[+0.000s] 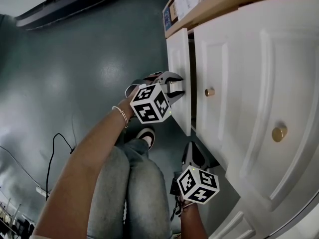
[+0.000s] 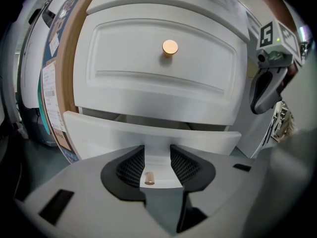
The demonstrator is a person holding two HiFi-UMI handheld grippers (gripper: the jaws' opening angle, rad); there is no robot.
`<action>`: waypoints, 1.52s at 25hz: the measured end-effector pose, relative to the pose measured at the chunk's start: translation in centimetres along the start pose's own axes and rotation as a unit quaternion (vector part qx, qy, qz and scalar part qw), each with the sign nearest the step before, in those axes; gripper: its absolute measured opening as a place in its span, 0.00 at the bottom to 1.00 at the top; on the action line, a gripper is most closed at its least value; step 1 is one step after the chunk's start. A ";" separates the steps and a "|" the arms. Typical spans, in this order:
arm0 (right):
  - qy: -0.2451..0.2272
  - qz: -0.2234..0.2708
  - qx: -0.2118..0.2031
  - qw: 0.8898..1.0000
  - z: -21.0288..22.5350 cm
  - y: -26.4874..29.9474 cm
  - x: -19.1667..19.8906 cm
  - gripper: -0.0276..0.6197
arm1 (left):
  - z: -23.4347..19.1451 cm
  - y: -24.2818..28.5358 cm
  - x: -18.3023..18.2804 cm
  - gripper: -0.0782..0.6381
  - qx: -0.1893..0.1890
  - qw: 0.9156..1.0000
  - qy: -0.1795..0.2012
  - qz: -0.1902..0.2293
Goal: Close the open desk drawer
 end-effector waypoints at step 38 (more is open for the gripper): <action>0.000 0.008 -0.036 0.999 -5.0 -9.1 -3.9 0.05 | 3.2 -13.2 -5.3 0.33 -0.082 0.990 -0.098 0.068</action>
Point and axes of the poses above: the fingertips, and each gripper's own axes: y forward along the fingers, z to its right, x out of its underside, the point moved 10 cm from there along -y, backward along the fingers, and after that the axes turned 14 degrees about -y, right-handed, at the moved point
